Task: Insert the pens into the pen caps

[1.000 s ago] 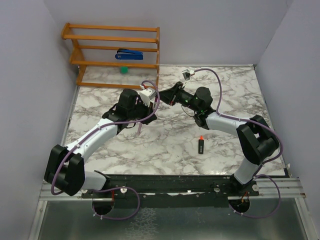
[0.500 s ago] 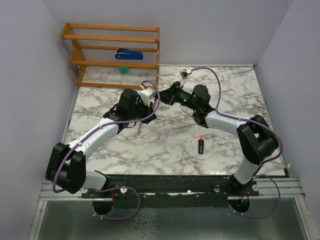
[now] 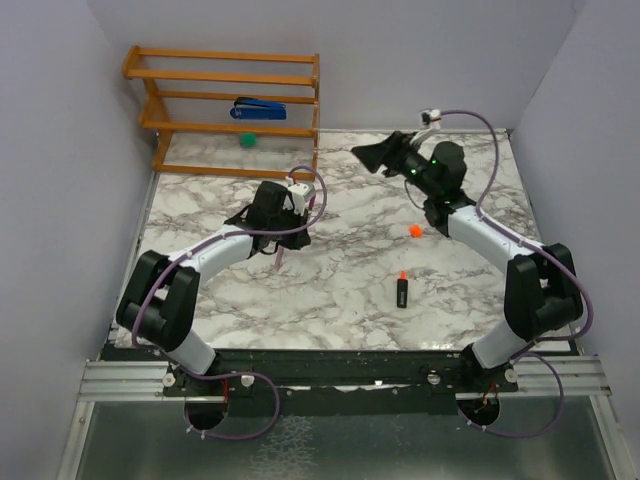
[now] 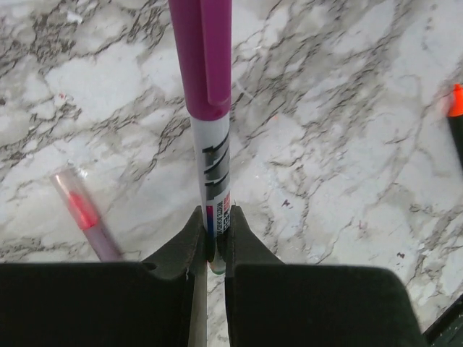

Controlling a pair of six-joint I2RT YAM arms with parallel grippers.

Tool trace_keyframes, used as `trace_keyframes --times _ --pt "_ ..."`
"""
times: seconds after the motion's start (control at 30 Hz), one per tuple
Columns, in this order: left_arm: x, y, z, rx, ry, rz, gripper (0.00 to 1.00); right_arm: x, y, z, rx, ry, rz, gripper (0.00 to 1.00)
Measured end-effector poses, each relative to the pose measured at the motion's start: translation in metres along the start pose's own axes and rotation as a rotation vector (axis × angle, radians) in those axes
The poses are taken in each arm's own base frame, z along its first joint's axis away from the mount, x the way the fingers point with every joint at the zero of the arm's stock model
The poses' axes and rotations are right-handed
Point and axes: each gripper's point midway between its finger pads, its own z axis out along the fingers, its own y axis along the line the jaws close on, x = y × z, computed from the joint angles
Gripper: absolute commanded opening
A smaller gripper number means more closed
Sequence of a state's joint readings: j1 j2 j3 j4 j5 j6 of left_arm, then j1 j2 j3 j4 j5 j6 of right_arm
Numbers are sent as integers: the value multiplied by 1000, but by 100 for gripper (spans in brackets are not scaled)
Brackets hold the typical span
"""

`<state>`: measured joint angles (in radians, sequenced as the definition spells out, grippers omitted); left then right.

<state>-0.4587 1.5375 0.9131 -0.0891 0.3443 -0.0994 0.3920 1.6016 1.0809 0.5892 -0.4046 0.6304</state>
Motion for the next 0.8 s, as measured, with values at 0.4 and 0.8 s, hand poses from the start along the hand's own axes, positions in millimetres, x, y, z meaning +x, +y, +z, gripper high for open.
trace_keyframes --times 0.4,0.8 --pt "5 25 11 -178 190 -62 0 -17 -36 -22 106 -25 26 76" --pt "59 36 29 -277 426 -126 0 3 -53 -56 256 27 -5 76"
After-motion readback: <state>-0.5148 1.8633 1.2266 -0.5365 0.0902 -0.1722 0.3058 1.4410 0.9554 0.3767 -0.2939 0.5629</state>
